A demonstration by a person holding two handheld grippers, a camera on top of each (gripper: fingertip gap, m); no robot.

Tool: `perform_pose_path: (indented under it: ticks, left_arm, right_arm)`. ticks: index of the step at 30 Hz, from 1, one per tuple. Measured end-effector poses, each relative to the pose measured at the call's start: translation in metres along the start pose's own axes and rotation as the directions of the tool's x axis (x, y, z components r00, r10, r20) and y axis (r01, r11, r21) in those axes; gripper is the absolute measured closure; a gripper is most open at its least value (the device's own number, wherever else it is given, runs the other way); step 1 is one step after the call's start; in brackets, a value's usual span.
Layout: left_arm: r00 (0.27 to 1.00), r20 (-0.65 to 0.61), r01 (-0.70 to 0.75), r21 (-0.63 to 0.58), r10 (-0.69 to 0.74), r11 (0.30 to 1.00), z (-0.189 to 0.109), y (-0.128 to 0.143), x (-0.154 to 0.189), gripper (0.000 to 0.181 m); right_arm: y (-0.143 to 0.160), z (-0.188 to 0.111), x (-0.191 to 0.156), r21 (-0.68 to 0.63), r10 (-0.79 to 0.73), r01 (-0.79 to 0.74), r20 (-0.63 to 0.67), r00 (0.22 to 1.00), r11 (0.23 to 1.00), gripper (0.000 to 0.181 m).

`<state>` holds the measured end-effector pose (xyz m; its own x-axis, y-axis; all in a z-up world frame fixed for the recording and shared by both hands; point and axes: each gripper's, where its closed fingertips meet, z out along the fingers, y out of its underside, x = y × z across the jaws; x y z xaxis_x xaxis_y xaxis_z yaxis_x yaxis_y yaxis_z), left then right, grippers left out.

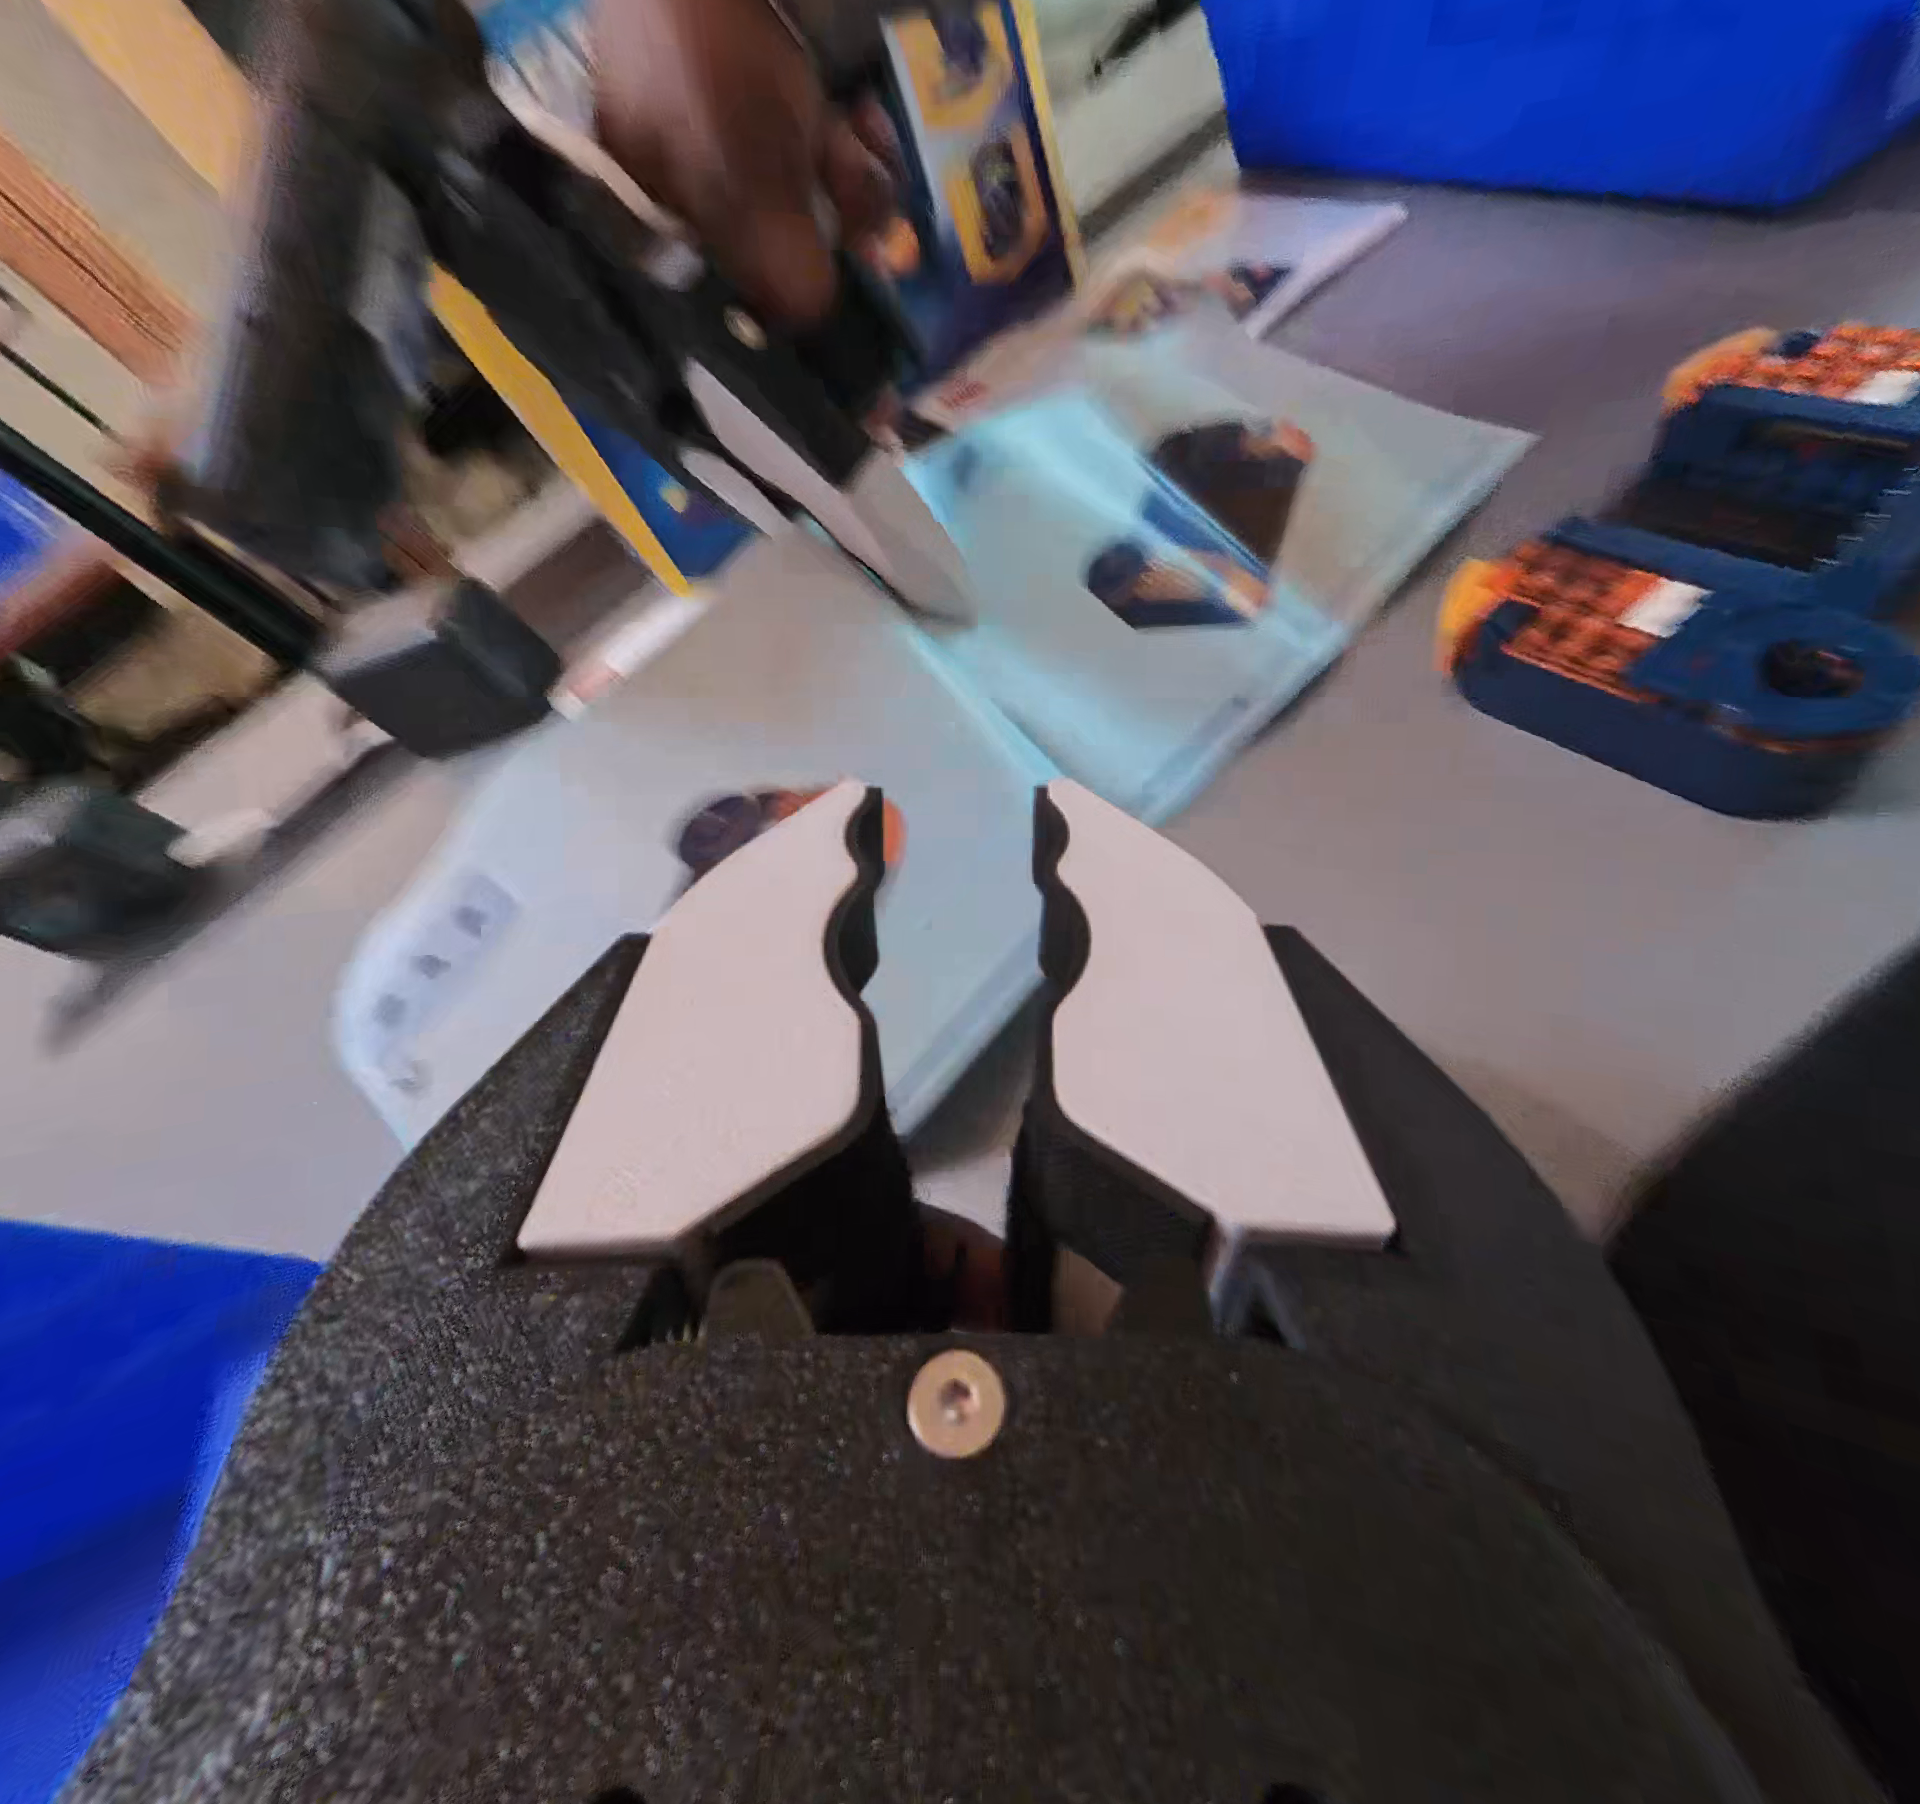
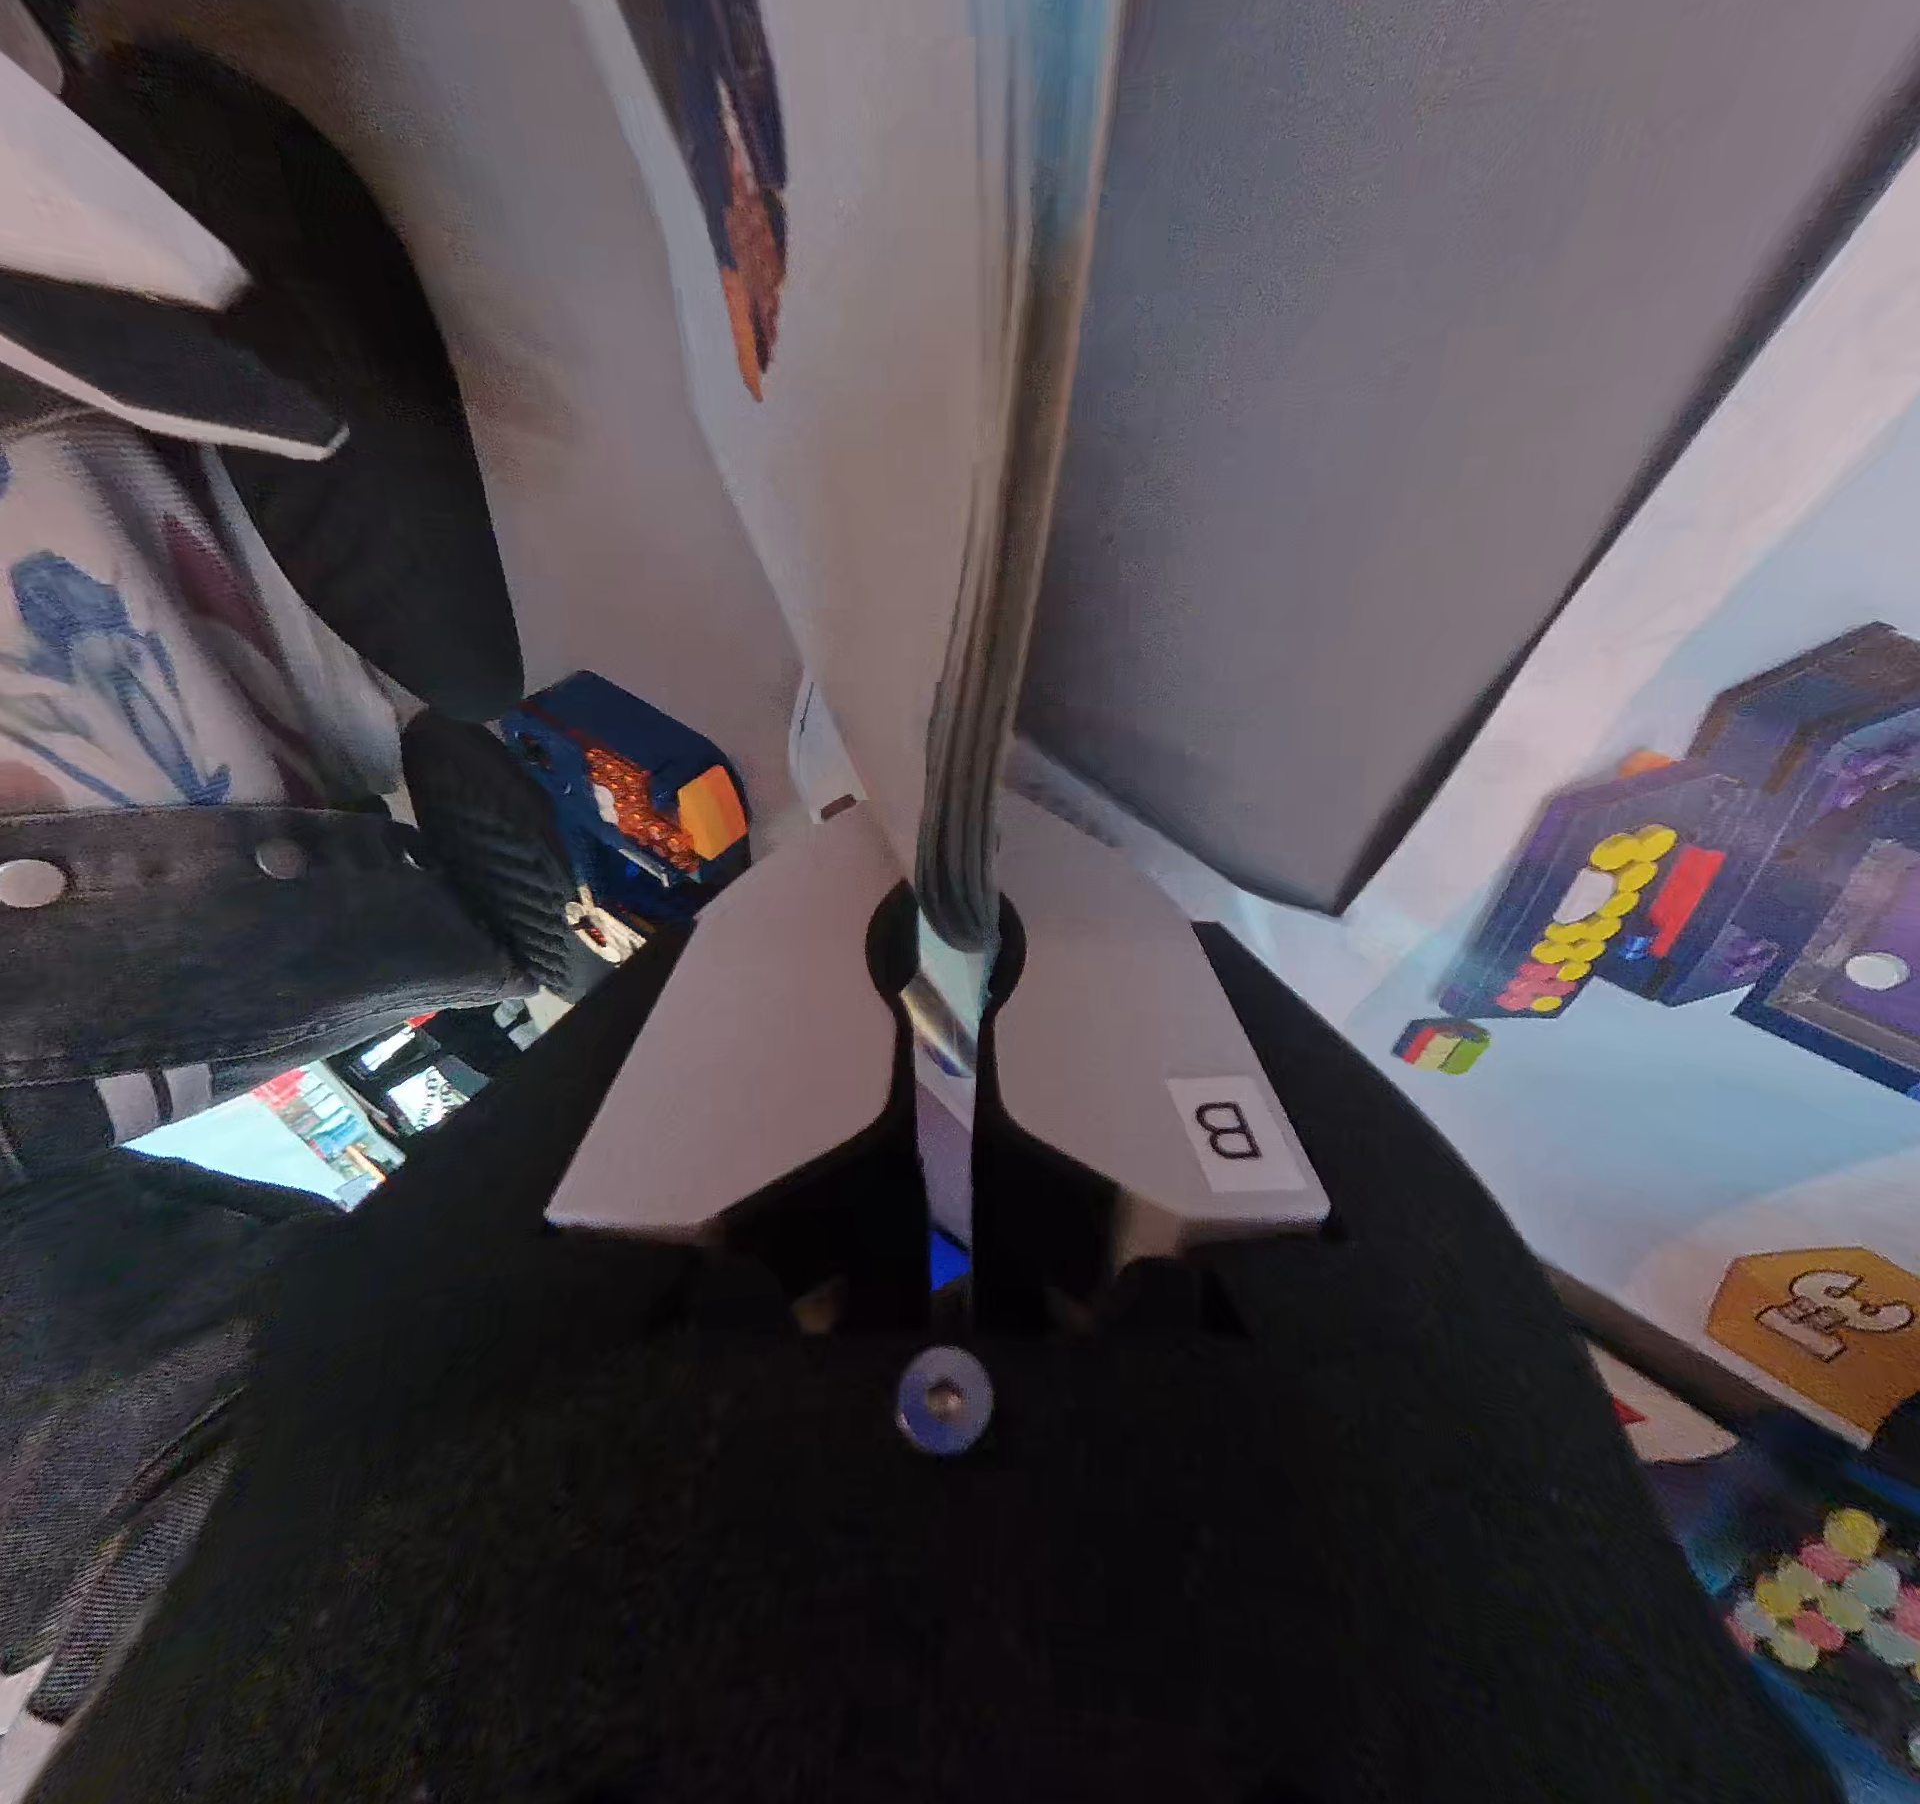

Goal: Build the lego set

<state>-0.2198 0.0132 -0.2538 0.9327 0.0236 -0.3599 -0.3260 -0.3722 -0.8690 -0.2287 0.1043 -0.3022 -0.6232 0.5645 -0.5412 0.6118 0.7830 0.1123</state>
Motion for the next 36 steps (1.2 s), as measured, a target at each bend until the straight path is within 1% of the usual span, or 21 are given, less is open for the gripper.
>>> perform_pose_path:
  ticks: [1, 2, 3, 5, 6, 7, 8, 9, 11, 12, 13, 15, 17, 20, 21, 22, 25, 28, 30, 34, 36]
  left_arm:
    - [0.999, 0.028, -0.036, 0.022, 0.035, 0.999, 0.006, -0.002, -0.010, 0.153]
    - [0.998, 0.024, -0.066, 0.009, 0.066, 0.998, 0.014, 0.000, -0.015, 0.153]
    - [0.995, 0.002, -0.095, -0.033, 0.095, 0.995, 0.024, 0.007, -0.018, 0.154]
    - [0.988, -0.045, -0.151, -0.194, 0.145, 0.969, 0.044, 0.037, -0.023, 0.157]
    - [0.984, -0.109, -0.168, -0.299, 0.141, 0.939, 0.051, 0.058, -0.018, 0.158]
    - [0.979, -0.180, -0.159, -0.363, 0.099, 0.918, 0.055, 0.073, -0.008, 0.170]
    - [0.983, -0.184, -0.086, -0.328, 0.026, 0.941, 0.059, 0.069, -0.003, 0.175]
    - [0.984, -0.180, -0.050, -0.332, -0.011, 0.942, 0.060, 0.069, 0.000, 0.179]
    - [0.984, -0.175, -0.078, -0.346, 0.017, 0.935, 0.056, 0.069, 0.002, 0.179]
    - [0.986, -0.164, -0.087, -0.354, 0.029, 0.931, 0.055, 0.069, 0.003, 0.179]
    - [0.989, -0.146, -0.084, -0.361, 0.032, 0.929, 0.055, 0.069, 0.003, 0.180]
    - [0.989, -0.138, -0.095, -0.360, 0.048, 0.928, 0.054, 0.068, 0.007, 0.181]
    - [0.986, -0.163, -0.096, -0.358, 0.039, 0.929, 0.053, 0.066, 0.013, 0.181]
    - [0.978, -0.207, -0.078, -0.347, 0.005, 0.935, 0.051, 0.063, 0.023, 0.180]
    - [0.974, -0.225, -0.079, -0.341, 0.000, 0.937, 0.050, 0.061, 0.026, 0.179]
    - [0.967, -0.256, -0.081, -0.333, -0.008, 0.940, 0.049, 0.060, 0.031, 0.177]
    - [0.959, -0.284, -0.092, -0.321, -0.003, 0.942, 0.044, 0.051, 0.034, 0.168]
    - [0.948, -0.312, -0.109, -0.154, 0.057, 0.982, 0.047, 0.008, 0.046, 0.162]
    - [0.924, -0.368, -0.152, -0.114, 0.100, 0.982, 0.051, -0.008, 0.061, 0.159]
    - [0.911, -0.371, -0.237, -0.115, 0.179, 0.965, 0.079, -0.011, 0.072, 0.155]
    - [0.920, -0.357, -0.227, -0.154, 0.160, 0.962, 0.092, -0.002, 0.071, 0.159]
  right_arm:
    - [0.001, 0.001, 0.002, 0.011, -0.011, 0.011, -0.001, 1.000, 1.000, 0.176]
    - [0.002, 0.003, 0.005, 0.015, -0.011, 0.011, -0.011, 1.000, 1.000, 0.173]
    - [0.005, 0.004, 0.008, 0.010, -0.003, 0.004, -0.019, 1.000, 1.000, 0.170]
    - [0.015, 0.009, 0.019, -0.027, 0.042, -0.044, -0.067, 0.997, 0.999, 0.157]
    - [0.019, 0.010, 0.026, -0.032, 0.063, -0.067, -0.115, 0.991, 0.997, 0.150]
    - [0.021, 0.010, 0.033, -0.016, 0.073, -0.077, -0.171, 0.983, 0.997, 0.144]
    - [0.023, 0.007, 0.040, 0.006, 0.076, -0.076, -0.243, 0.967, 0.997, 0.142]
    - [0.027, 0.000, 0.049, 0.032, 0.085, -0.079, -0.343, 0.935, 0.996, 0.141]
    - [0.038, -0.025, 0.061, 0.117, 0.155, -0.108, -0.560, 0.814, 0.987, 0.132]
    - [0.042, -0.034, 0.054, 0.187, 0.203, -0.111, -0.603, 0.771, 0.976, 0.135]
    - [0.041, -0.040, 0.042, 0.287, 0.263, -0.103, -0.603, 0.753, 0.952, 0.142]
    - [0.035, -0.039, 0.010, 0.504, 0.385, -0.084, -0.531, 0.755, 0.859, 0.150]
    - [0.039, -0.017, -0.013, 0.604, 0.428, -0.074, -0.468, 0.773, 0.793, 0.149]
    - [0.072, 0.029, -0.003, 0.636, 0.548, -0.171, -0.461, 0.698, 0.753, 0.142]
    - [0.084, 0.047, 0.001, 0.633, 0.577, -0.217, -0.440, 0.688, 0.743, 0.142]
    - [0.089, 0.053, 0.001, 0.680, 0.610, -0.221, -0.405, 0.682, 0.699, 0.140]
    - [0.109, 0.063, -0.008, 0.741, 0.647, -0.224, -0.346, 0.680, 0.632, 0.139]
    - [0.118, 0.069, -0.016, 0.747, 0.655, -0.225, -0.345, 0.672, 0.625, 0.139]
    - [0.119, 0.069, -0.018, 0.766, 0.665, -0.223, -0.329, 0.671, 0.603, 0.138]
    - [0.121, 0.070, -0.020, 0.801, 0.679, -0.202, -0.310, 0.666, 0.564, 0.141]
    - [0.127, 0.070, -0.023, 0.803, 0.702, -0.194, -0.342, 0.624, 0.564, 0.144]
